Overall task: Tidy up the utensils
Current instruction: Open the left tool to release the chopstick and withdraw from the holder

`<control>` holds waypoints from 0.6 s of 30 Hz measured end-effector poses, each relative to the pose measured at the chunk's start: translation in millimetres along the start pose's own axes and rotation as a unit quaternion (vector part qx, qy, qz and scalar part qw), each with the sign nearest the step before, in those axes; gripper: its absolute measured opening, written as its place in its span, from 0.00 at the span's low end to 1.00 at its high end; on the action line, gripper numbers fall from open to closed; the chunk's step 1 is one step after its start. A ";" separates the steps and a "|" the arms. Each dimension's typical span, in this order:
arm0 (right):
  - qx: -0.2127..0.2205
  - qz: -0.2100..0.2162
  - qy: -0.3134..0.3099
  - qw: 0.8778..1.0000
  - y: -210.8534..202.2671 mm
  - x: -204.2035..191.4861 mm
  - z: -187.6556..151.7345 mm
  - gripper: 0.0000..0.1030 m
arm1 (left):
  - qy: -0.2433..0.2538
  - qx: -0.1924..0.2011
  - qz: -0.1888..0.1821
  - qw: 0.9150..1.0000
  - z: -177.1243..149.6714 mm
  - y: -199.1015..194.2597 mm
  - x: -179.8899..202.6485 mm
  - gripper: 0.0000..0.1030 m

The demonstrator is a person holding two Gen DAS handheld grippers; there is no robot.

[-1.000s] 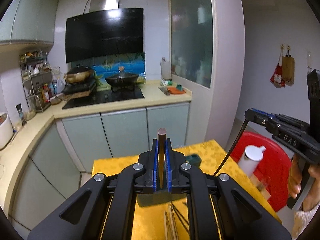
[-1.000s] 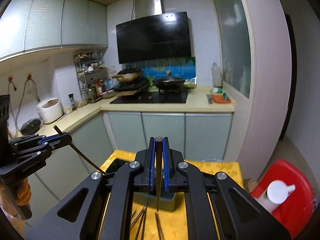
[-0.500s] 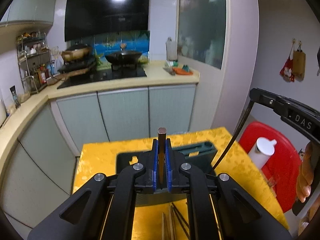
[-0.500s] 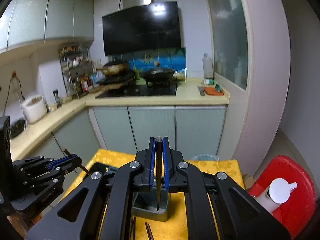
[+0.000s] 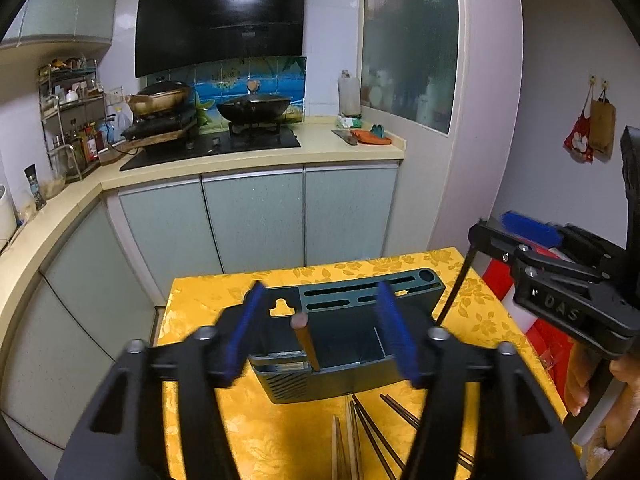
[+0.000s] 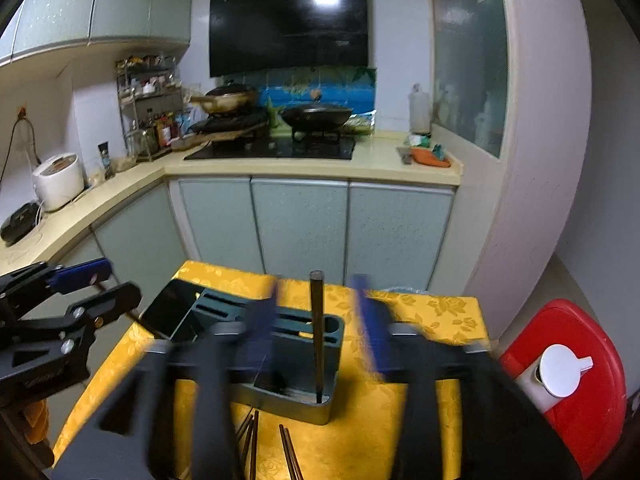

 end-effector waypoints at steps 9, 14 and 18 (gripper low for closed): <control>0.016 0.002 0.016 1.000 -32.4 15.1 -1.8 0.61 | 0.004 0.027 0.015 1.000 -2.4 -33.0 -4.7 0.85; 0.027 0.006 0.032 0.999 -59.3 27.6 -16.9 0.61 | 0.023 0.043 0.030 0.998 -15.2 -55.7 -6.5 0.88; 0.033 0.001 0.032 0.999 -82.4 33.9 -42.6 0.61 | 0.032 0.046 0.043 0.997 -36.5 -67.5 -7.7 0.89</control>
Point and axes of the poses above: each gripper's, at about its wrist camera, not at the fingertips, and y roughly the way its jaws point, x to its right, z to its top, the point moved 9 cm from there along y, roughly the way its jaws point, and after that the axes turned 1 degree about x, right-handed, at the moved point
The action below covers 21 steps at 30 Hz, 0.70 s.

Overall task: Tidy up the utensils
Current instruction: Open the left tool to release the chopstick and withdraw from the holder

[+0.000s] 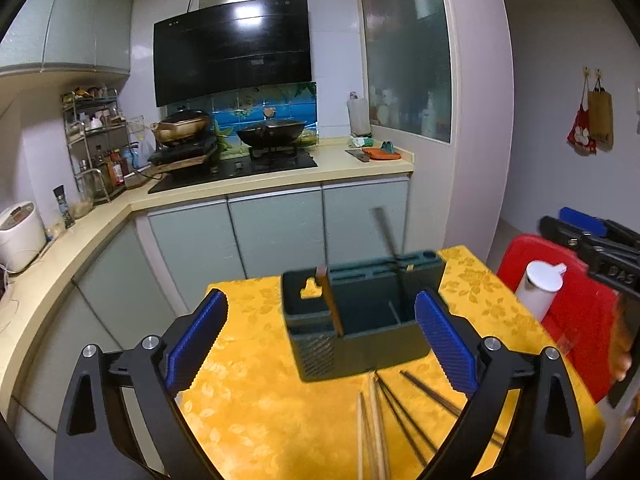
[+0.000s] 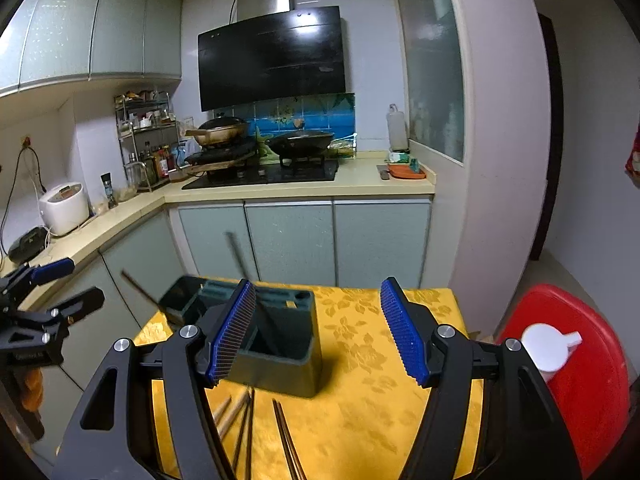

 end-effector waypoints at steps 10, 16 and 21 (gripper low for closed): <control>-0.008 -0.015 -0.007 1.000 -42.7 13.6 -70.7 0.61 | 0.003 -0.019 0.008 1.000 -53.4 -15.1 -2.2 0.89; -0.020 -0.030 -0.006 0.999 -56.5 25.2 -113.7 0.62 | 0.007 -0.037 0.013 0.999 -98.1 -19.1 -0.8 0.89; -0.050 -0.024 0.002 0.998 -59.2 30.4 -152.2 0.62 | 0.004 -0.064 0.013 0.998 -137.2 -16.0 -5.9 0.89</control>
Point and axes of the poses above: each gripper's, at about its wrist camera, not at the fingertips, and y roughly the way its jaws point, x to its right, z to its top, the point moved 9 cm from there along y, roughly the way its jaws point, and after that the axes turned 1 degree about x, right-handed, at the moved point
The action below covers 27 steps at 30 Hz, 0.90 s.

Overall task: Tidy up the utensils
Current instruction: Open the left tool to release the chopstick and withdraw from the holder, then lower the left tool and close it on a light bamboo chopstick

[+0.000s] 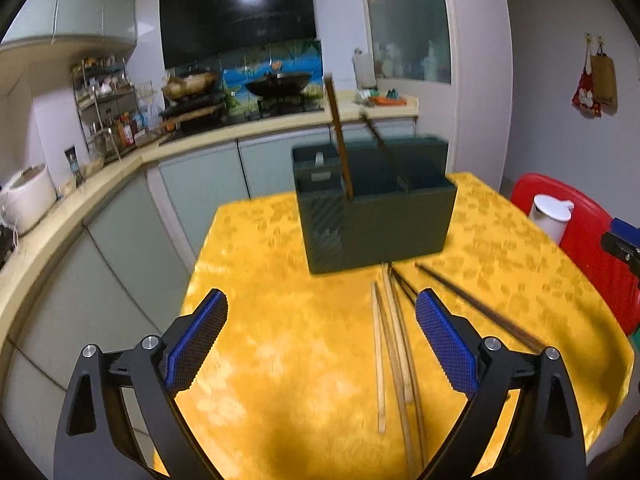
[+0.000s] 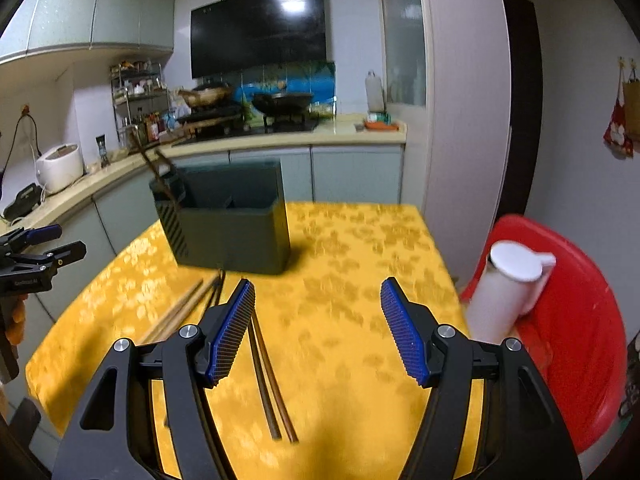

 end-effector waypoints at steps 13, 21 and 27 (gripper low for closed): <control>-0.035 0.013 -0.008 0.999 8.1 -4.5 -40.7 0.62 | -0.019 -0.044 -0.023 0.999 -59.9 16.6 3.3 0.89; -0.049 0.020 -0.006 0.999 12.9 -7.8 -51.4 0.62 | 0.020 -0.075 -0.043 0.996 -102.5 30.6 27.6 0.89; -0.050 0.023 -0.008 0.998 10.8 -9.5 -52.5 0.62 | 0.055 -0.084 -0.033 0.994 -114.0 37.5 40.5 0.73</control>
Point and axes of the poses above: each gripper's, at about its wrist camera, not at the fingertips, and y roughly the way its jaws point, x to its right, z to its top, the point moved 9 cm from there along y, roughly the way its jaws point, and after that the axes turned 1 degree about x, right-handed, at the moved point
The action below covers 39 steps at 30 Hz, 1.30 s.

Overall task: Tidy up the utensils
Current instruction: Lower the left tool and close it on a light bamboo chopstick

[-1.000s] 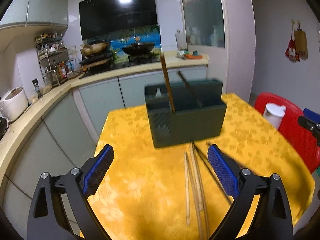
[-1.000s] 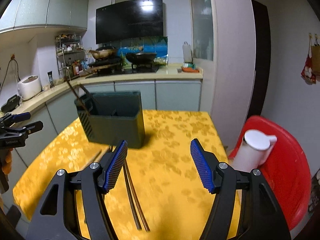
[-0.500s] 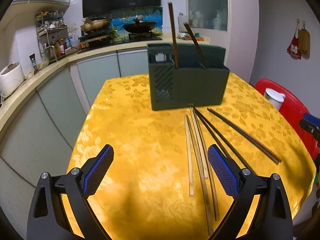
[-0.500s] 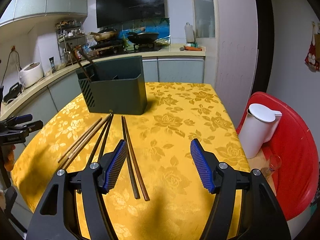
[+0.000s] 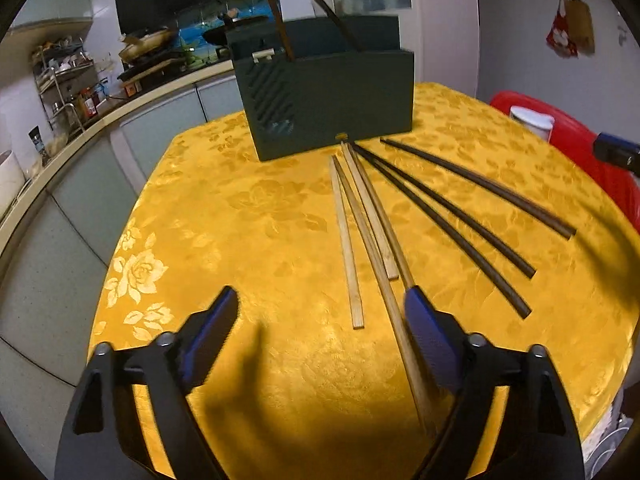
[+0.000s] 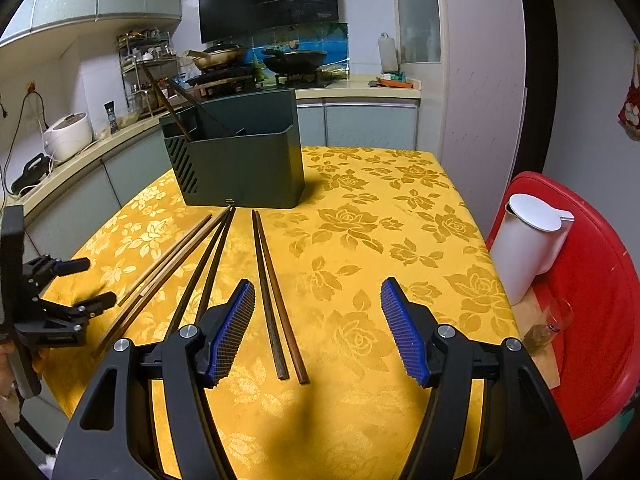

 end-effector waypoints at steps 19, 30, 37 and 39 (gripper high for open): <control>-0.024 -0.016 -0.003 1.000 13.5 14.6 -13.8 0.62 | -0.047 -0.041 -0.008 0.998 -9.1 17.7 -11.3 0.19; -0.096 -0.005 -0.076 0.992 37.6 5.7 -61.3 0.46 | -0.063 -0.034 -0.021 0.997 -10.8 15.8 -16.0 0.13; -0.101 0.010 -0.107 0.989 41.0 -4.8 -70.2 0.35 | -0.063 -0.032 -0.021 0.997 -11.7 15.2 -17.0 0.13; -0.100 0.017 -0.102 0.990 42.1 -6.0 -69.6 0.33 | -0.064 -0.032 -0.022 0.997 -11.8 15.2 -16.9 0.13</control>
Point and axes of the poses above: each gripper's, at about its wrist camera, not at the fingertips, and y roughly the way its jaws point, x to its right, z to its top, the point moved 9 cm from there along y, roughly the way its jaws point, and after that the axes turned 1 degree about x, right-handed, at the moved point
